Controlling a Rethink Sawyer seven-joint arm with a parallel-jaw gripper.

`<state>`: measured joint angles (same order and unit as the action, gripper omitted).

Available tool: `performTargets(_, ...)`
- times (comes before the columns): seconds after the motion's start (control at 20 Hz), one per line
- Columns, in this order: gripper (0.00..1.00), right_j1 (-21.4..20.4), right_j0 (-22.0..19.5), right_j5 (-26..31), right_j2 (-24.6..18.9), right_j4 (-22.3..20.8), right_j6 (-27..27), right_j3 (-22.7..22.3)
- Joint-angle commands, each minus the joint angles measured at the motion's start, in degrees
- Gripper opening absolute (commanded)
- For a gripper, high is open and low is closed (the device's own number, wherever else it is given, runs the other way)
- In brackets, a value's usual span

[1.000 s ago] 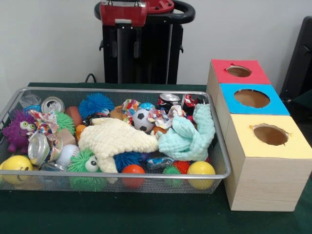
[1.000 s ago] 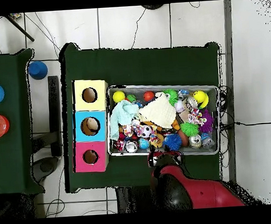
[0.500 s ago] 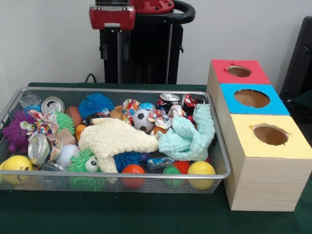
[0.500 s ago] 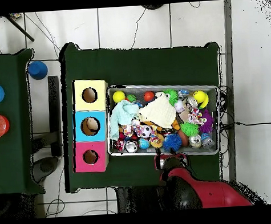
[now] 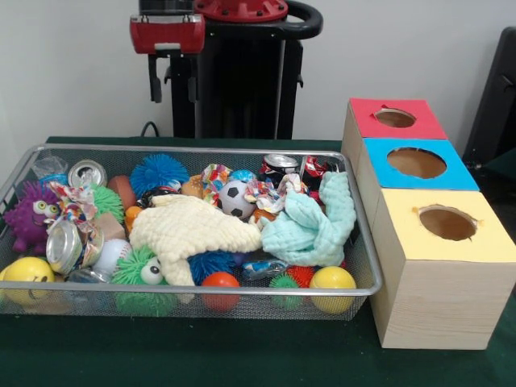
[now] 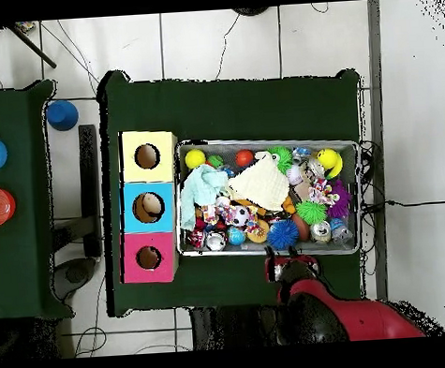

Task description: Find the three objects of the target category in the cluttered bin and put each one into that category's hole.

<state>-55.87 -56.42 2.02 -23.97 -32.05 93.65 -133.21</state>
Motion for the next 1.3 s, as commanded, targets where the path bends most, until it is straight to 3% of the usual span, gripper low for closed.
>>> performTargets(0.05, 1.00, 3.33, -2.98, 3.82, -5.47, -4.71, -1.50, 3.72)
performTargets(1.3, 1.00, 9.14, -14.36, 10.27, -13.75, -10.37, -6.53, 8.86)
